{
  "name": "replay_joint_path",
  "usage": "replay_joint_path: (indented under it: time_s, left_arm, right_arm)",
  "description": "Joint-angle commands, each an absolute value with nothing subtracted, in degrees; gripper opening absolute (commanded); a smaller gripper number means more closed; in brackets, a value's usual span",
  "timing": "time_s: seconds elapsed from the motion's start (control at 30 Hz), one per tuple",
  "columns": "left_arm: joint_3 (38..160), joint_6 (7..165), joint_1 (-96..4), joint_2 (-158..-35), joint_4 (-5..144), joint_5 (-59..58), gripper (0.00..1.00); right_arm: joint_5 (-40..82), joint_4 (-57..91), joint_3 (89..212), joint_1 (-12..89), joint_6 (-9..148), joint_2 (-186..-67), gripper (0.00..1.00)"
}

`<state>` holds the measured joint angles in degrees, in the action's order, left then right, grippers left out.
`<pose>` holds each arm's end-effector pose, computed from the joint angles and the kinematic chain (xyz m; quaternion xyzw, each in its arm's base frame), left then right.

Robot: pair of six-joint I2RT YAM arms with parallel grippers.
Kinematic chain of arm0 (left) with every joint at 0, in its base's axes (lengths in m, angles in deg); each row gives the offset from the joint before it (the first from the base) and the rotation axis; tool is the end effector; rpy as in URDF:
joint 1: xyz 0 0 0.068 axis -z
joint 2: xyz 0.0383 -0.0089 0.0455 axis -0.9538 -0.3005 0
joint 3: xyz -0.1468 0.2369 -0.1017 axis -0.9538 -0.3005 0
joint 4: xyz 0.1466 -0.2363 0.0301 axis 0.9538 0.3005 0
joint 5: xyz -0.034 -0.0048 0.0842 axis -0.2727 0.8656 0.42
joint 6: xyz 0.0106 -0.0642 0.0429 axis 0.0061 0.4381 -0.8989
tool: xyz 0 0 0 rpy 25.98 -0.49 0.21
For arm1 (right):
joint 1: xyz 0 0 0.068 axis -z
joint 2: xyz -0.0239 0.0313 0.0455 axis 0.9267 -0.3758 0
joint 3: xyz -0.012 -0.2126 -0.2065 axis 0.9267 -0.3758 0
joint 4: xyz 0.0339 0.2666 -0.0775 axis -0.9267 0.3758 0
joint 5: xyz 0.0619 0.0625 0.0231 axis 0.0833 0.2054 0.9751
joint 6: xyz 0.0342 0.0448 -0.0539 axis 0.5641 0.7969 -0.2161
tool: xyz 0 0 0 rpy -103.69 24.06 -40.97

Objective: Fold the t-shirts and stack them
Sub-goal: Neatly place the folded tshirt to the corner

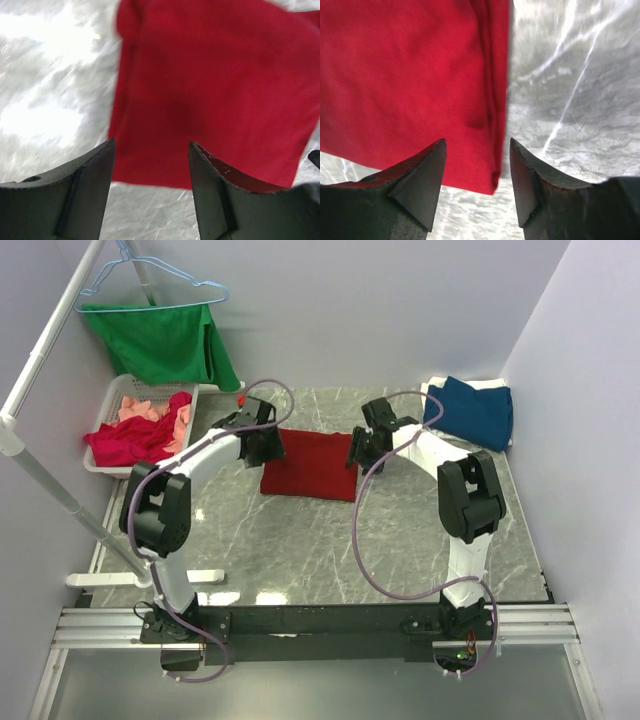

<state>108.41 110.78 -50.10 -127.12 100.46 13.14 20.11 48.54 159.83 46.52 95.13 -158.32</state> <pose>0.4176 -0.1657 0.2187 -0.1281 0.9415 -0.1132 0.2904 0.4282 0.1769 0.1880 0.0787 0.9606 0.1722 0.2036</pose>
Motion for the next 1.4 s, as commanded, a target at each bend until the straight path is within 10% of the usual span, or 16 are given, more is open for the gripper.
replay_joint_path:
  time_s: [0.0, 1.17, 1.37]
  left_arm:
    - [106.1, 114.0, -52.4, -119.0, 98.3, 13.1, 0.65]
    - [104.8, 109.2, -64.3, -110.1, 98.5, 8.3, 0.66]
    - [104.4, 108.8, -65.7, -109.6, 98.3, 7.5, 0.66]
  right_arm:
    - [24.6, 43.9, 157.7, 47.8, 93.3, -154.5, 0.61]
    - [49.9, 30.5, 159.3, 52.9, 89.7, -171.8, 0.6]
    - [51.3, 32.0, 161.0, 52.9, 89.9, -173.8, 0.15]
